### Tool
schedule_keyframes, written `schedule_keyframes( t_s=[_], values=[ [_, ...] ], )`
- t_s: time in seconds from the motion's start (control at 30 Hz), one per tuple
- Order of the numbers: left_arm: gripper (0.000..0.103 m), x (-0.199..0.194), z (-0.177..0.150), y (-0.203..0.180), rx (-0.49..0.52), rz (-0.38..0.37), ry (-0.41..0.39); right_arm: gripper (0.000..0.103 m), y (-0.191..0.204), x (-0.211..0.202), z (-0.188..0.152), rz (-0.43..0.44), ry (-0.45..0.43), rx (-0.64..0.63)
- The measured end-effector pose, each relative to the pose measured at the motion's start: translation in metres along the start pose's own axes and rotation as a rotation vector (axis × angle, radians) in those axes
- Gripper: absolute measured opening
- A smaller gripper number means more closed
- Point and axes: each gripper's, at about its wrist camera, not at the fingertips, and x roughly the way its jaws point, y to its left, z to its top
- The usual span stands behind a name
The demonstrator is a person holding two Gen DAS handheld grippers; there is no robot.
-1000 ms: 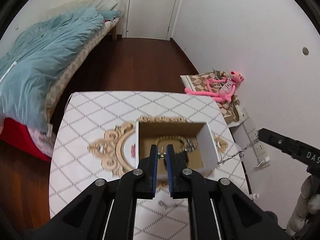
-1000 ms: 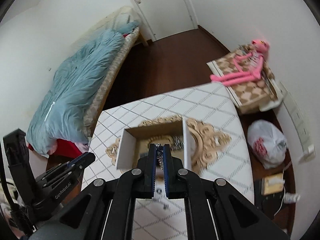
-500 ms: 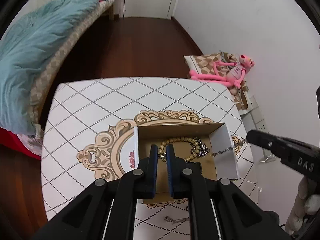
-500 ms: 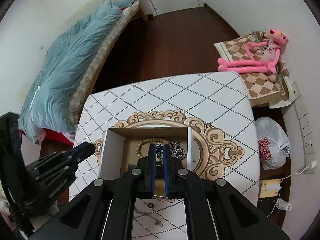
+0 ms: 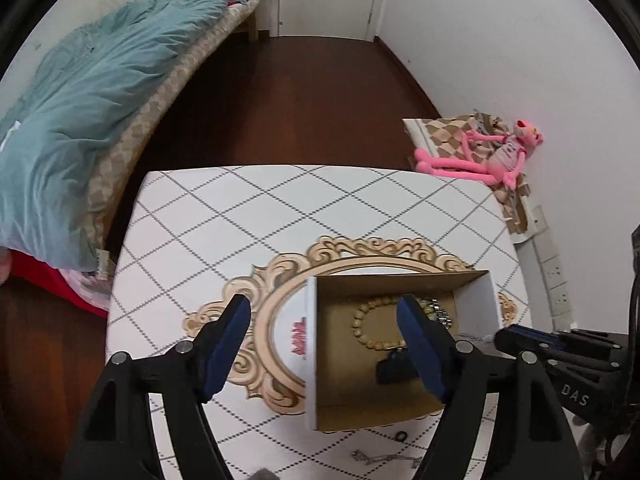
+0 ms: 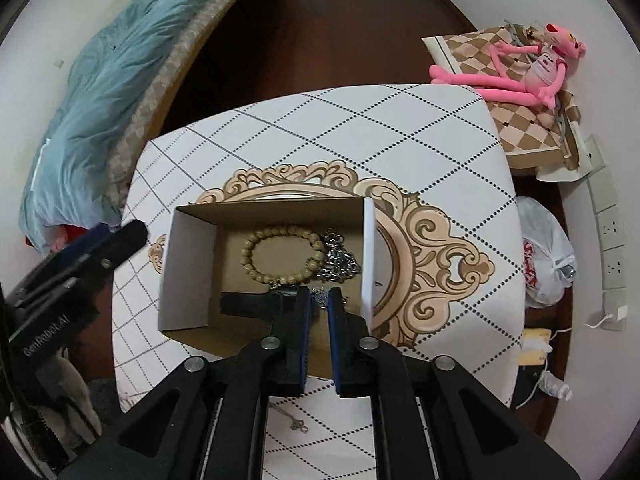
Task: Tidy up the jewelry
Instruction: 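Lower both held items into the white box and open both grippers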
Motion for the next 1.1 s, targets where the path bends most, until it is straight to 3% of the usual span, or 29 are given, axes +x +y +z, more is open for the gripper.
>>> schedule_keyframes(
  t_s=[0.07,0.13,0.23,0.3,0.33,0.37,0.47,0.6,1.1],
  values=[
    [0.094,-0.001,0.0,0.003,0.001,0.029,0.0,0.032,-0.001,-0.001,0.0,-0.017,-0.001,-0.003],
    [0.095,-0.002,-0.003,0.006,-0.002,0.049,-0.006,0.043,0.0,-0.003,-0.002,-0.027,-0.005,-0.004],
    [0.098,-0.005,-0.009,0.009,-0.003,0.086,-0.016,0.047,0.0,-0.004,-0.006,-0.049,-0.012,-0.008],
    [0.103,-0.007,-0.014,0.009,0.003,0.122,-0.038,0.066,0.001,-0.002,-0.01,-0.08,-0.018,-0.019],
    [0.103,-0.008,-0.017,0.009,0.01,0.136,-0.047,0.084,0.002,-0.002,-0.013,-0.102,-0.025,-0.023],
    [0.103,-0.009,-0.021,0.009,0.016,0.144,-0.055,0.096,0.003,-0.001,-0.015,-0.127,-0.032,-0.029],
    [0.103,-0.009,-0.029,0.009,0.028,0.155,-0.053,0.098,0.004,0.003,-0.023,-0.209,-0.049,-0.039],
    [0.103,-0.008,-0.04,0.008,0.027,0.151,-0.034,0.098,0.005,0.007,-0.031,-0.247,-0.067,-0.037],
    [0.103,-0.036,-0.053,0.005,0.022,0.147,-0.064,0.098,0.016,-0.018,-0.048,-0.25,-0.14,-0.034]
  ],
)
